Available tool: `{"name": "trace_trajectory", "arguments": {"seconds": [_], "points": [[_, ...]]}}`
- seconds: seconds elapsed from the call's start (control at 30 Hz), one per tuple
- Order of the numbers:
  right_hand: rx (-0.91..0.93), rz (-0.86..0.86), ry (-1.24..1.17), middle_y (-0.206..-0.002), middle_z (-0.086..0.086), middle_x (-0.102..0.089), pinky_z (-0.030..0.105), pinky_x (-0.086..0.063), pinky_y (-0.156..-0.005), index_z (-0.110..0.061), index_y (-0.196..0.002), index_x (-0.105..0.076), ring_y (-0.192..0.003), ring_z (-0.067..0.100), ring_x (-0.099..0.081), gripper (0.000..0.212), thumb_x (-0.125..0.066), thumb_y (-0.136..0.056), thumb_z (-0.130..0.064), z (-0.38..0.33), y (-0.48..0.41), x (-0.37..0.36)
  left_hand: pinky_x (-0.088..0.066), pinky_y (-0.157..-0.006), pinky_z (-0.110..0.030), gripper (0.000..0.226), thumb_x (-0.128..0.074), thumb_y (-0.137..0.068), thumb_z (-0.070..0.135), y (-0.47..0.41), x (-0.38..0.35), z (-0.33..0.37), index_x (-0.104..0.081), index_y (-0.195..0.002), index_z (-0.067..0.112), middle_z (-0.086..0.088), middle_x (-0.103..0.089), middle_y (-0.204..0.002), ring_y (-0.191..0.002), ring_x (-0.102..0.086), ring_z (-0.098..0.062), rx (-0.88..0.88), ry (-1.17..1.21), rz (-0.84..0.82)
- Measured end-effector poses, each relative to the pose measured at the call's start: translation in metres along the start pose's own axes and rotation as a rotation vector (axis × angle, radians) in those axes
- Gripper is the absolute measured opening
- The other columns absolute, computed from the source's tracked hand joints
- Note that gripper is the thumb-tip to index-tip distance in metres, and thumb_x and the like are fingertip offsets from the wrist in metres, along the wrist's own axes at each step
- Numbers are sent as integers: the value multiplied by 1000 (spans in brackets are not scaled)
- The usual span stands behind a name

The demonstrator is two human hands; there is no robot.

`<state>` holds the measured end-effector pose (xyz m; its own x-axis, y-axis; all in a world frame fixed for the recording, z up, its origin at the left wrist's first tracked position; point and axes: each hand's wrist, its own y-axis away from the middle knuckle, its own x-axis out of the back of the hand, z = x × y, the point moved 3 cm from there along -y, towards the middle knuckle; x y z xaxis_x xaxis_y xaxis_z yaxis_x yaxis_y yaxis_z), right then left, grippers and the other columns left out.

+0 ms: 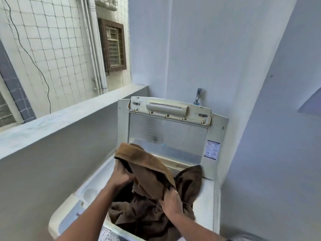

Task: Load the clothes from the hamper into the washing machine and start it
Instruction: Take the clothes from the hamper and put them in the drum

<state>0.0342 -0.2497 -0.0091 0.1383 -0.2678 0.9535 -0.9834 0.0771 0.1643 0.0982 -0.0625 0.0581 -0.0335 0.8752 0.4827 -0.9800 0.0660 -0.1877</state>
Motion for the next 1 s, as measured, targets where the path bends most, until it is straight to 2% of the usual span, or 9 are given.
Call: {"name": "trace_trajectory", "arguments": {"seconds": [0.07, 0.17, 0.3, 0.4, 0.5, 0.67, 0.8, 0.87, 1.0], "points": [[-45, -44, -19, -133, 14, -47, 32, -35, -107, -3, -136, -41, -126, 27, -46, 53, -46, -95, -37, 9, -3, -9, -27, -115, -40, 126, -66, -42, 56, 3, -5, -15, -7, -148, 20, -9, -17, -153, -142, -21, -25, 16, -65, -8], [-79, -101, -35, -141, 12, -42, 32, -31, -110, -1, -137, -37, -132, 26, -41, 52, -45, -96, -32, 19, -6, -13, -12, -117, -31, 120, -64, -52, 59, 5, -12, -7, 22, -136, 53, 7, 7, -154, -145, 0, -12, -193, -111, 30], [-123, -246, 51, -147, 8, -36, 44, -17, -116, -11, -142, -37, -136, 27, -34, 53, -41, -96, -37, 24, -19, -22, -14, -116, -47, 103, -63, -63, 48, -4, -31, -3, 1, -143, 44, 11, 0, -156, -144, -4, -31, -571, -260, 25], [-96, -375, 175, -154, 7, -27, 49, -6, -118, -14, -148, -24, -141, 29, -24, 63, -39, -95, -43, 29, -27, -28, -6, -118, -42, 89, -57, -61, 50, -9, -53, -4, -15, -140, 50, 8, -16, -155, -140, -14, -37, -634, -521, -114], [-62, -526, 344, -157, 9, -17, 50, -6, -117, -17, -150, -13, -145, 29, -14, 72, -41, -93, -49, 34, -29, -26, -17, -110, -39, 83, -44, -62, 65, -14, -72, -12, -3, -134, 64, 3, -42, -143, -127, -40, -34, -448, -700, -219], [-149, -570, 123, -146, 12, -38, 47, -29, -111, -9, -139, -40, -136, 33, -36, 69, -63, -83, -41, 34, -35, -13, -10, -112, -57, 75, -38, -74, 64, -9, -100, -62, -12, -143, 49, 13, -18, -154, -142, -15, -26, 167, -851, -521], [-170, -29, -127, -124, 12, -57, 36, -46, -93, -8, -118, -57, -116, 31, -56, 32, -58, -89, -20, 27, -36, 11, -5, -113, -59, 60, -27, -94, 36, 23, -106, -125, -1, -148, 37, 9, -7, -158, -145, -3, -30, 464, -923, -694], [-32, 113, -39, -136, 13, -44, 41, -37, -105, -13, -130, -45, -128, 33, -43, 52, -65, -84, -26, 19, -33, 11, -8, -115, -55, 61, -25, -95, 35, 41, -100, -147, 2, -149, 31, 9, -6, -159, -146, -4, -30, 573, -961, -776], [32, -342, 85, -158, 5, 13, 65, 0, -110, -41, -147, 5, -143, 44, 11, 109, -74, -73, -42, 24, -27, -43, -24, -114, -41, 75, -34, -86, 38, 39, -96, -200, 1, -150, 21, 1, -21, -156, -142, -25, -28, 736, -916, -874]]}}
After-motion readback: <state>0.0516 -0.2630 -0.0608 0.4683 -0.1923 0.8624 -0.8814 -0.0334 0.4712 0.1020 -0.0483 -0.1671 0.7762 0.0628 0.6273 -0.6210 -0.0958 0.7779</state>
